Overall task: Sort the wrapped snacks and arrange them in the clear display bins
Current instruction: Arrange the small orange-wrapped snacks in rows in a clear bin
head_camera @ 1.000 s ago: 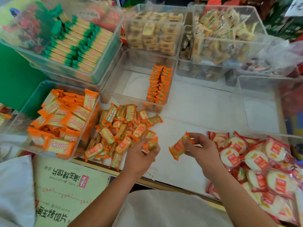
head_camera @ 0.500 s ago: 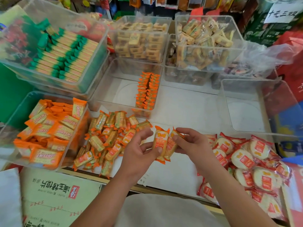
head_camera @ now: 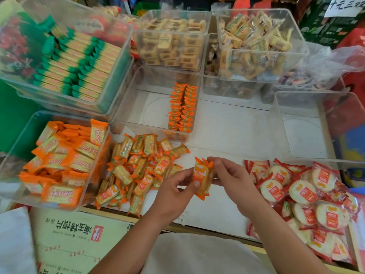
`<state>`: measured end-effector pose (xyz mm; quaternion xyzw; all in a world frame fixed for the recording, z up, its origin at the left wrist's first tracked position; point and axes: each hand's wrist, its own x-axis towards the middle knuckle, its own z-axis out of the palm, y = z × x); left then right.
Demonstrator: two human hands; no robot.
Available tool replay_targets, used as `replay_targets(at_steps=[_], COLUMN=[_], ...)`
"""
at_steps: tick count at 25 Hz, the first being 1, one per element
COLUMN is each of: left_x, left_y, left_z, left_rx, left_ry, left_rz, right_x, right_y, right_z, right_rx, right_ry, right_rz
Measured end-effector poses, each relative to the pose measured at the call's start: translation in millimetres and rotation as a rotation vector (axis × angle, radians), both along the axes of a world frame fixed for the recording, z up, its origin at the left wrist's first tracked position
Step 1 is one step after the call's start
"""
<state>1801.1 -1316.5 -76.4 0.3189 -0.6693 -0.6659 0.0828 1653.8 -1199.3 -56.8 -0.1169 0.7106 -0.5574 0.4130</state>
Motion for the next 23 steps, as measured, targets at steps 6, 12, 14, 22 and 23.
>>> replay_targets(at_steps=[6,12,14,22,23], left_x=[14,20,12,4,9], left_y=[-41,-108,-122,-134,-136], left_z=[-20,-96,-111,-106,-98], left_rx=[-0.057,-0.530,-0.651,-0.512,-0.440], left_ry=[-0.034,-0.493,-0.603,-0.508,-0.442], left_rz=[-0.103,-0.020,-0.123,-0.121,-0.080], right_x=[18,16,12,-8,-10], right_y=[-37,-62,-69,-82,-84], right_z=[-12,-23,-24,-21,-20], right_rx=[0.101,0.191,0.198,0.232,0.237], right_ry=[0.093,0.122,0.132,0.211,0.215], right_rz=[0.062,-0.084,-0.100,-0.115,-0.105])
